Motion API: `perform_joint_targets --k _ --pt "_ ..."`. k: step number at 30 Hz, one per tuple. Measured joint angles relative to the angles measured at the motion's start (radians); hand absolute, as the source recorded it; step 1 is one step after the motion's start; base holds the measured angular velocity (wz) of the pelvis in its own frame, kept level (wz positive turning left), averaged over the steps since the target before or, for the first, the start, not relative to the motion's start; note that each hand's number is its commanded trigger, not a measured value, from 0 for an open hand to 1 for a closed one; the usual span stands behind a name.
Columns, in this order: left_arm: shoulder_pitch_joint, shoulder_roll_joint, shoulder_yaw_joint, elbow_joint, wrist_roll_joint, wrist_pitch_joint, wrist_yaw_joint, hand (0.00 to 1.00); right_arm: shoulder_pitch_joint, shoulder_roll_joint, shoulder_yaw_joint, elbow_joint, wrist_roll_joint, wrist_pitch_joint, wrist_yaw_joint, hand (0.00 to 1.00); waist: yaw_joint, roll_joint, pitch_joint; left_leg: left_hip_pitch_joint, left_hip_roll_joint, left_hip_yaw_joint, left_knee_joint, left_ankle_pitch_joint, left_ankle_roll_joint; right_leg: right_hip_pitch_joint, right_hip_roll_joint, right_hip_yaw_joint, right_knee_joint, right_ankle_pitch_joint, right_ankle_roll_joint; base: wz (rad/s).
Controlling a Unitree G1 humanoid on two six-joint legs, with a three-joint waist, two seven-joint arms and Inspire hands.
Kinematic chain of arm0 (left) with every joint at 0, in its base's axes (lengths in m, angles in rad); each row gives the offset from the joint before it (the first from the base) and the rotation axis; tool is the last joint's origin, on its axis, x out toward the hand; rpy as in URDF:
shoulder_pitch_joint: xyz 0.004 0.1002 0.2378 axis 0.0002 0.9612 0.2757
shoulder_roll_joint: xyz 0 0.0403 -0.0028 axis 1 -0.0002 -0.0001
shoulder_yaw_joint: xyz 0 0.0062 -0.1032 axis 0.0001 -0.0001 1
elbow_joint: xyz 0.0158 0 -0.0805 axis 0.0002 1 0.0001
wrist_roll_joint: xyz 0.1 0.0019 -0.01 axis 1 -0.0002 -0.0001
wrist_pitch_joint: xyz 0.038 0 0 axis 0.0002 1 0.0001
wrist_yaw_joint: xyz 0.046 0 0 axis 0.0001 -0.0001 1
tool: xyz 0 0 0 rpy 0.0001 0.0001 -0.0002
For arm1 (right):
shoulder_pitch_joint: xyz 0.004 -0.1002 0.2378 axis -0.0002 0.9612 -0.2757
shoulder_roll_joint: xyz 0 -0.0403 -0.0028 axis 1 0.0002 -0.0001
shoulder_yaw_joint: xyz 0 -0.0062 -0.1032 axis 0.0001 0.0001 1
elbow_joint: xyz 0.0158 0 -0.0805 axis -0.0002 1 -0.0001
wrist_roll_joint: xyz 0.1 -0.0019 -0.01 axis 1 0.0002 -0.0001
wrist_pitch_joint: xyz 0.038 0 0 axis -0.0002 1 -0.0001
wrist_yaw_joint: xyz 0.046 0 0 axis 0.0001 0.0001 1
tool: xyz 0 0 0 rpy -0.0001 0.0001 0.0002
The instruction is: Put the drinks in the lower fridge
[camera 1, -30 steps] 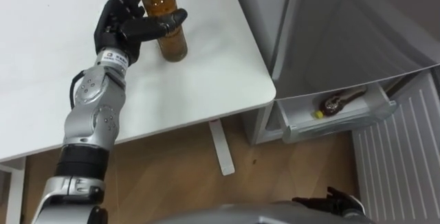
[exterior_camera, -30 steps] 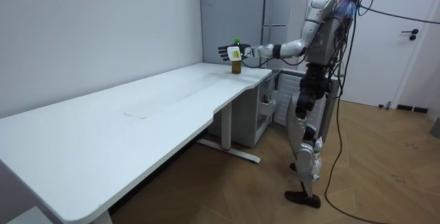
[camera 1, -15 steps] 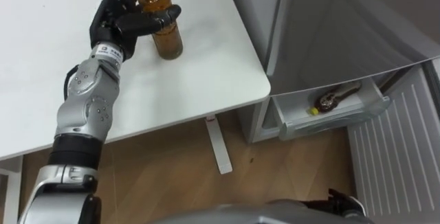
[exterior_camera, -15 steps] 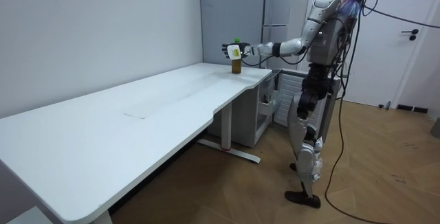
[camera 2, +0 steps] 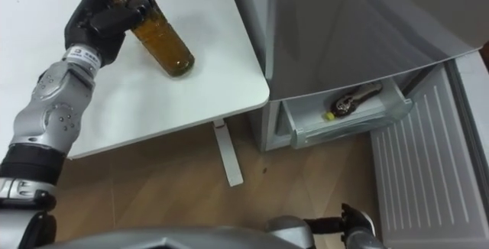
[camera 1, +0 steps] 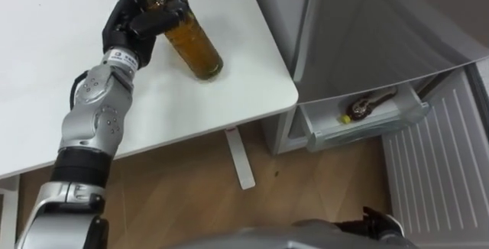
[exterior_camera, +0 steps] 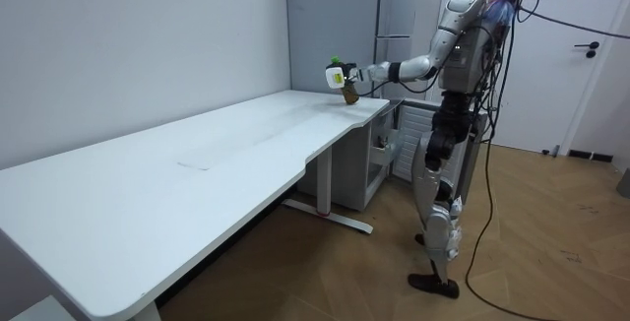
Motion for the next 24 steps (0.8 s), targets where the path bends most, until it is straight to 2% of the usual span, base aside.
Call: perform_joint_targets --k 5,11,17,19,24 --pt "-0.002 0.001 -0.001 -0.001 0.002 0.001 0.0 1.0 -0.001 -0.002 0.001 0.0 0.0 -0.001 0.003 0.0 0.0 0.004 -0.0019 0.001 -0.001 0.0 0.0 0.0 0.0 0.002 -0.001 0.0 -0.001 0.0 0.0 0.0" --pt "-0.002 0.001 -0.002 -0.001 0.002 0.002 0.001 1.0 -0.003 -0.004 0.002 0.0 0.0 -0.003 0.003 0.0 -0.001 0.012 0.0021 0.0 -0.001 0.0 0.0 0.0 0.0 0.002 -0.001 -0.001 -0.001 0.0 0.0 0.0" --pt "-0.002 0.001 -0.022 -0.014 0.002 0.002 0.001 1.0 -0.01 -0.006 0.011 -0.001 -0.021 -0.003 0.01 0.0 -0.004 0.012 0.0012 -0.018 0.0 -0.002 0.004 0.0 0.0 -0.011 -0.003 -0.013 0.002 0.001 0.0 0.06" --pt "-0.002 0.001 -0.052 -0.055 -0.003 0.002 0.001 1.0 -0.018 -0.007 0.031 -0.002 -0.021 -0.002 0.014 0.0 -0.003 0.005 -0.0005 -0.034 -0.001 -0.017 0.005 0.0 0.0 -0.021 -0.005 -0.025 0.002 0.001 0.0 0.16" --pt "-0.001 -0.005 -0.111 -0.163 -0.002 0.002 -0.003 1.0 -0.035 -0.011 0.077 -0.036 -0.029 0.001 0.03 0.0 0.014 -0.005 0.0009 -0.039 -0.002 -0.018 0.006 0.0 0.001 -0.025 -0.006 -0.028 -0.001 0.001 0.0 0.02"
